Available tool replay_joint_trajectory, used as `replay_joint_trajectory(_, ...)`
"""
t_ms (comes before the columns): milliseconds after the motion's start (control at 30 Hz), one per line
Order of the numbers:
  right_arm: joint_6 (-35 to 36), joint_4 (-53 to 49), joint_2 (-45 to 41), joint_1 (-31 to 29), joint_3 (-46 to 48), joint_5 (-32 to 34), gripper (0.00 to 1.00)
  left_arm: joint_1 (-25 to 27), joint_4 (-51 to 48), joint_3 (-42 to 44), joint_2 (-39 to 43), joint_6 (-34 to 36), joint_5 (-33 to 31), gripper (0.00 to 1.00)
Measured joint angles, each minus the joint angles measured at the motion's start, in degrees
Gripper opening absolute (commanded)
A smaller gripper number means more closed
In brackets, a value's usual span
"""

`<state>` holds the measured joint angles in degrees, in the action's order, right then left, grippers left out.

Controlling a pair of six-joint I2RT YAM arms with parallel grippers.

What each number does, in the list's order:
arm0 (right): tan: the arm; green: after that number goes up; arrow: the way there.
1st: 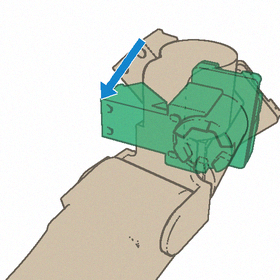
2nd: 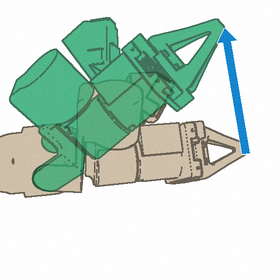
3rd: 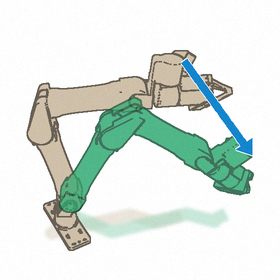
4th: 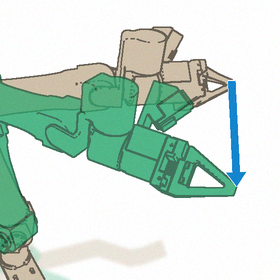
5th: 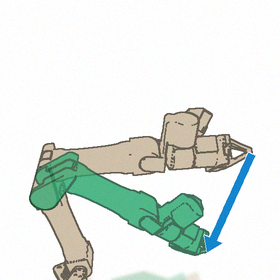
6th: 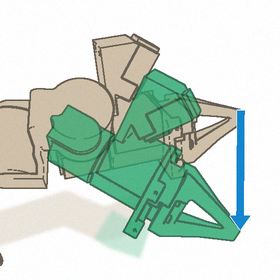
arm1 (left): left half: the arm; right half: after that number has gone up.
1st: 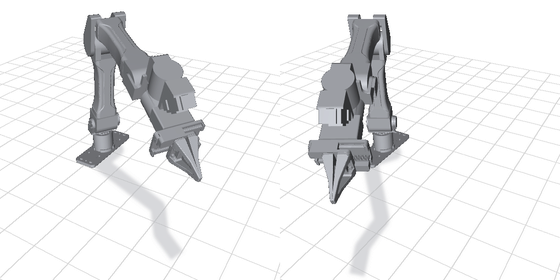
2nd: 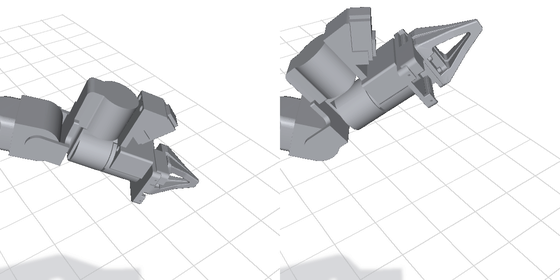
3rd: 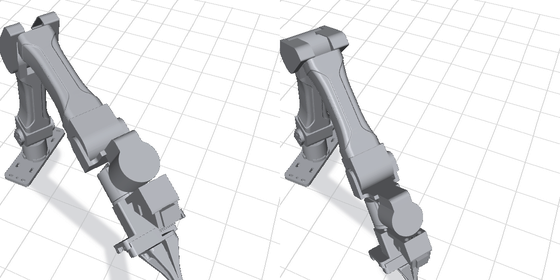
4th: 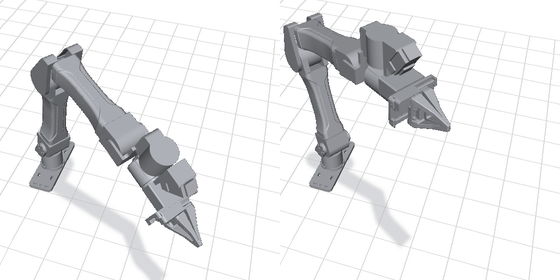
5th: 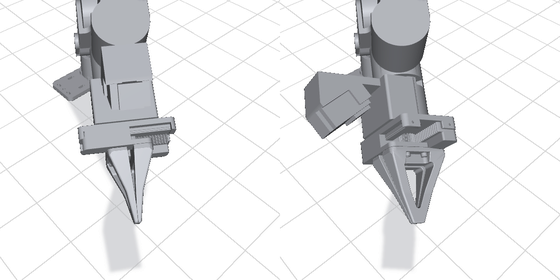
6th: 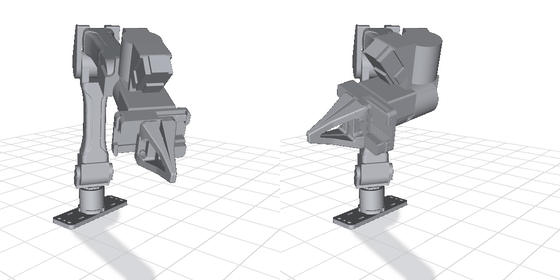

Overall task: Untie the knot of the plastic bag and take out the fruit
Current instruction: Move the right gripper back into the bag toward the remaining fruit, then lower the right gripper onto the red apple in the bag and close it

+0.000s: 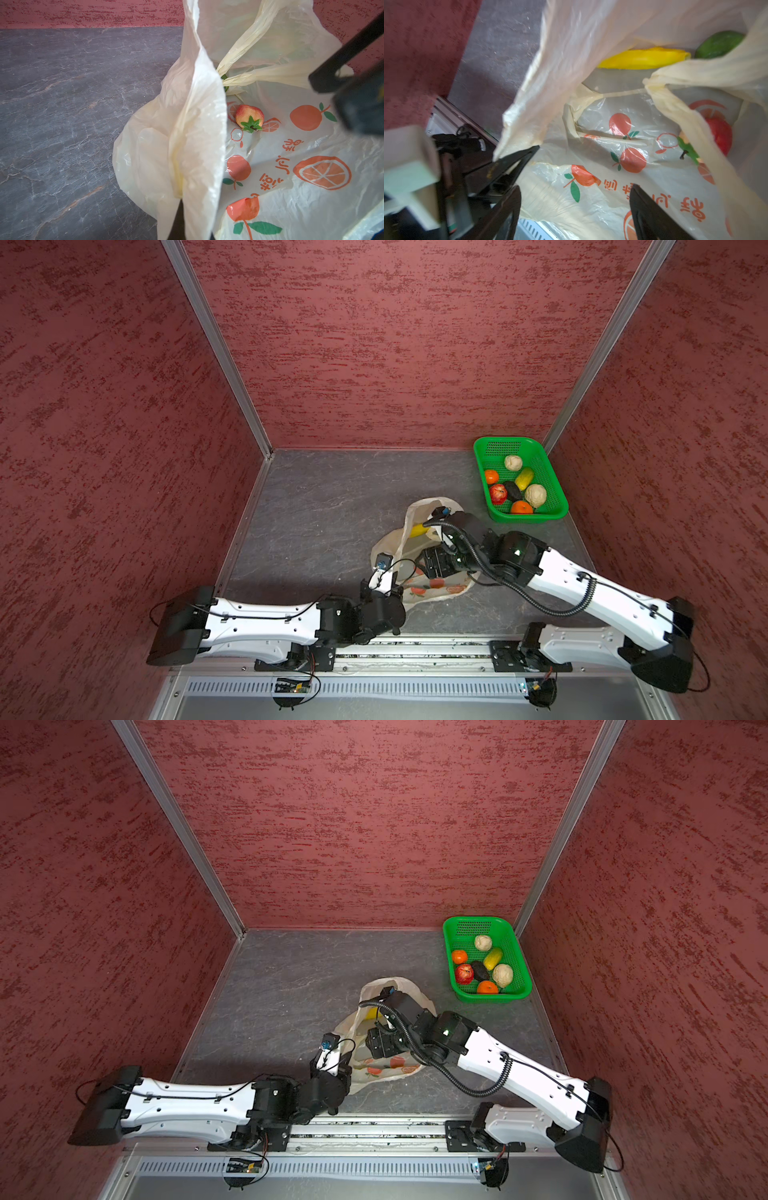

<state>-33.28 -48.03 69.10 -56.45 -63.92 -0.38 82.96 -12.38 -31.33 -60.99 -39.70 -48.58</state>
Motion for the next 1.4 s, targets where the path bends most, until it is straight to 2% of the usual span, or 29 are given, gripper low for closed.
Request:
replay_joint_trajectory(367, -1.5, 4.6, 10.1, -0.9, 5.8, 3.6, 0.84, 0.0, 0.6, 0.0, -0.3, -0.3, -0.5, 0.00)
replay_joint_trajectory(600, -5.5, 8.1, 17.6, 1.8, 7.3, 7.8, 0.89, 0.3, 1.2, 0.0, -1.8, -0.5, -0.8, 0.00)
replay_joint_trajectory(800, -8.9, 8.0, 17.9, 4.7, 8.2, 15.8, 0.97, 0.9, 2.3, 0.0, -3.3, -0.5, -0.8, 0.00)
replay_joint_trajectory(1100, -10.4, 8.1, 17.8, 6.1, 9.9, 25.4, 0.98, 1.7, 3.4, 0.0, -6.1, 0.0, -0.3, 0.00)
replay_joint_trajectory(1400, -9.1, 14.0, 18.9, 12.0, 12.8, 28.7, 0.98, 1.9, 4.4, -2.3, -9.5, 2.0, 1.5, 0.00)
